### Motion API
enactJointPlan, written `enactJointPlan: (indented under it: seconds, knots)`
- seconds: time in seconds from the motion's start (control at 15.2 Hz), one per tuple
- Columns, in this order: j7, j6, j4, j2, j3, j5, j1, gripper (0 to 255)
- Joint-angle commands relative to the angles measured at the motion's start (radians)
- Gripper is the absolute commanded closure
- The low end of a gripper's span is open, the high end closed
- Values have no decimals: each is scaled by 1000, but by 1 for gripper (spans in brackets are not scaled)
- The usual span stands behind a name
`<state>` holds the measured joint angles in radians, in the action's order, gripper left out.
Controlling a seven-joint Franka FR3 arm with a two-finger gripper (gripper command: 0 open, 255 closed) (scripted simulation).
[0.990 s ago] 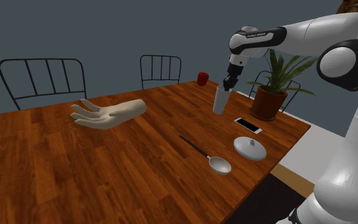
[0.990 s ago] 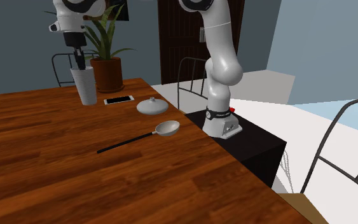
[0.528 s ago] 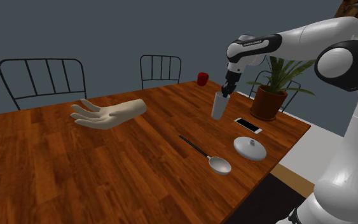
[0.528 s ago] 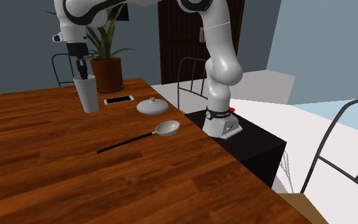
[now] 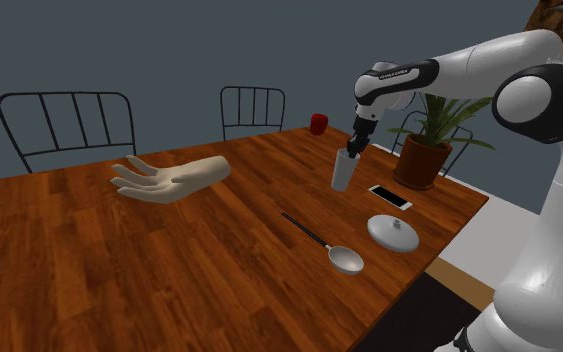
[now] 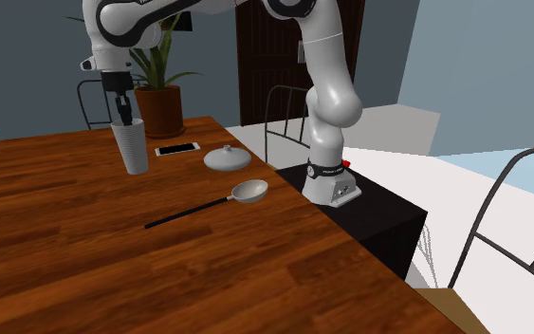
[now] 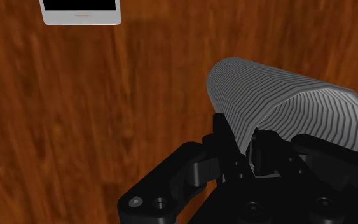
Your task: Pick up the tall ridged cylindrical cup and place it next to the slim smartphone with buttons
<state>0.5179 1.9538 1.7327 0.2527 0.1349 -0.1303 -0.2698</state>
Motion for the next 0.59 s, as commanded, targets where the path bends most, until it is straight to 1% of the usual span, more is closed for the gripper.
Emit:
enactJointPlan:
  seconds: [0.0, 0.13, 0.2, 0.53]
  knots:
    - [0, 0, 0, 0, 0, 0, 0, 255]
    - [0, 0, 0, 0, 0, 0, 0, 255]
    - [0, 0, 0, 0, 0, 0, 0, 0]
    - [0, 0, 0, 0, 0, 0, 0, 0]
